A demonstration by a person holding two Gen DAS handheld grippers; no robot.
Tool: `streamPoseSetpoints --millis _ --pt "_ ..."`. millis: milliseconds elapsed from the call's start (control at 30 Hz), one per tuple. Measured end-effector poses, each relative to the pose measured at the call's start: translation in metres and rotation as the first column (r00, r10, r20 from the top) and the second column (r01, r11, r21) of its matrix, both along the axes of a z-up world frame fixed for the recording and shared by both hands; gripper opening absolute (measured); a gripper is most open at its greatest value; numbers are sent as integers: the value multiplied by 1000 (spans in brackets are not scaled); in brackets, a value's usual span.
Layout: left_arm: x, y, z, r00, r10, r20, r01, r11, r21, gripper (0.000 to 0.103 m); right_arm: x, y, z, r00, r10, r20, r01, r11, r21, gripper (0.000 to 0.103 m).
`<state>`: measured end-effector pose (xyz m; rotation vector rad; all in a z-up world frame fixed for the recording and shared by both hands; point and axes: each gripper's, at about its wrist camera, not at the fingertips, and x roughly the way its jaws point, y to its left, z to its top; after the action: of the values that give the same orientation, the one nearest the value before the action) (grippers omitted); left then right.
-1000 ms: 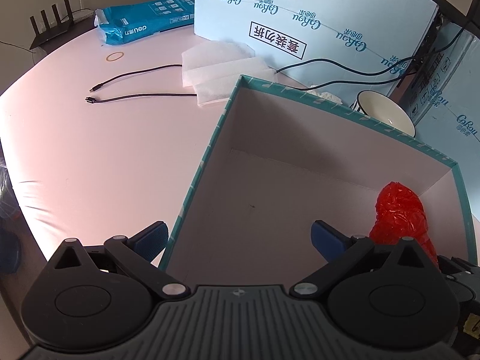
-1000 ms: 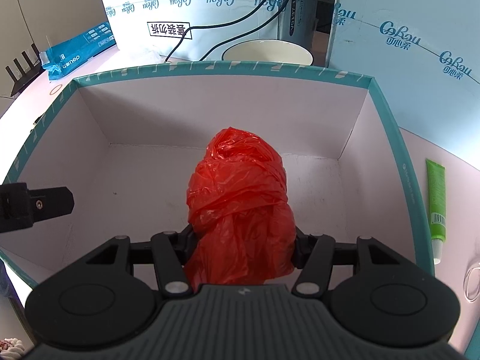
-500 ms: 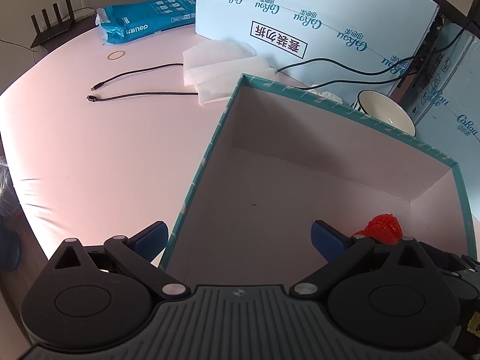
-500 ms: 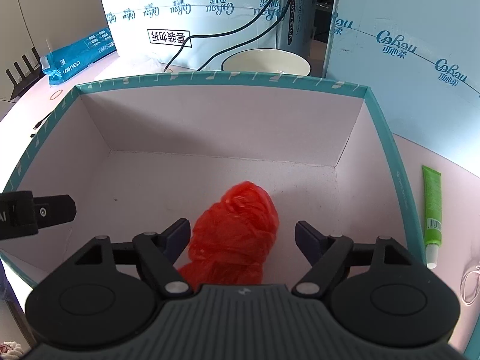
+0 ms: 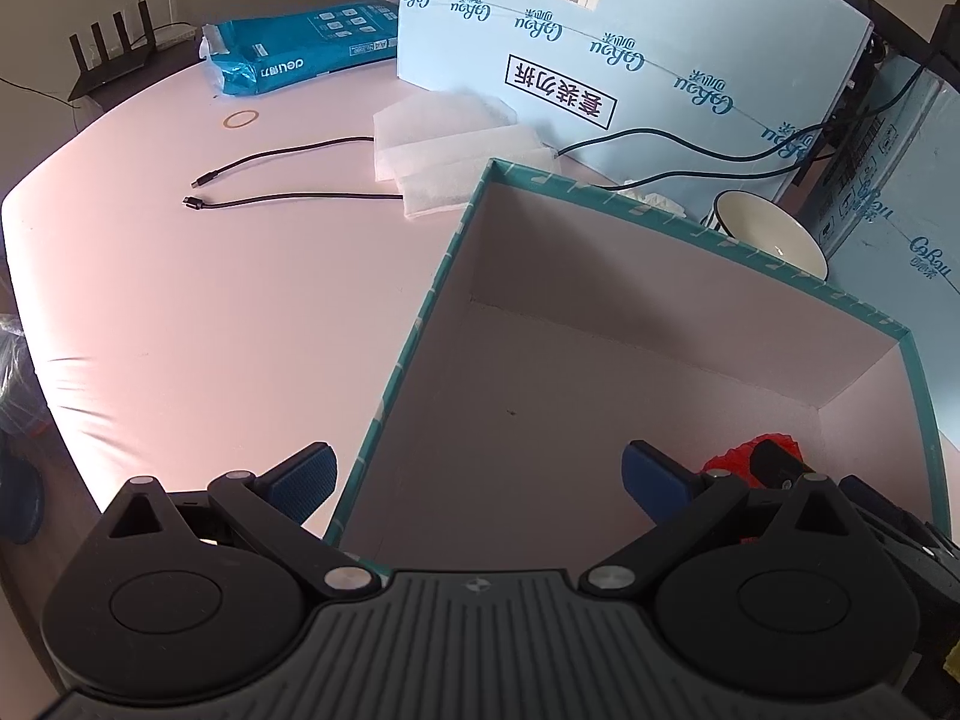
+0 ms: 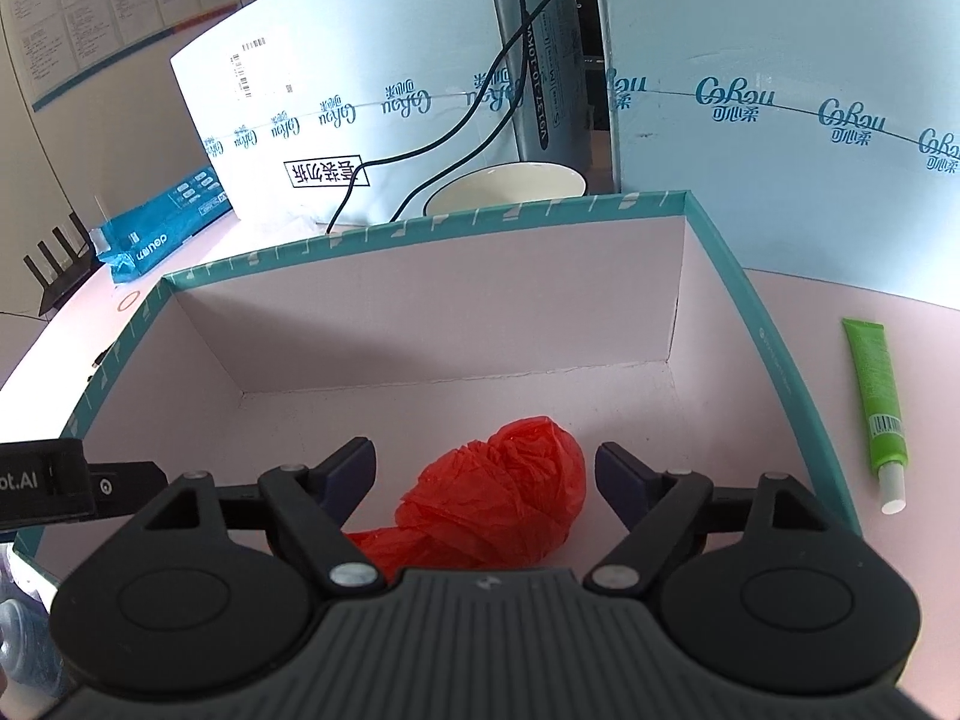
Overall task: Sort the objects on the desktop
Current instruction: 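Raise the open right tool away from the bag in the box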
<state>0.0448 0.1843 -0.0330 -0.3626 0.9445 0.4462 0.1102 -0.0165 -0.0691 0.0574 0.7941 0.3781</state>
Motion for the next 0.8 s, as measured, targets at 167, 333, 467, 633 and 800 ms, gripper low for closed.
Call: streamPoseSetpoints --millis 167,333,467,633,800 --pt "-3 -3 2 1000 -11 13 11 1000 6 102 -7 0 0 999 -14 41 14 1000 -2 90" --pt "-6 -3 4 1000 -12 18 12 1000 10 102 -23 3 -4 992 -14 123 14 1000 4 99" --pt "-8 -1 4 1000 -2 21 2 1000 8 102 -31 8 -6 988 3 156 -1 1000 -8 99" --pt "-11 0 4 1000 7 20 -8 1000 9 102 -39 4 0 976 -28 215 24 999 24 99" --pt "-14 -1 4 1000 12 20 -13 1000 14 102 -46 1 8 958 -50 282 46 999 21 99"
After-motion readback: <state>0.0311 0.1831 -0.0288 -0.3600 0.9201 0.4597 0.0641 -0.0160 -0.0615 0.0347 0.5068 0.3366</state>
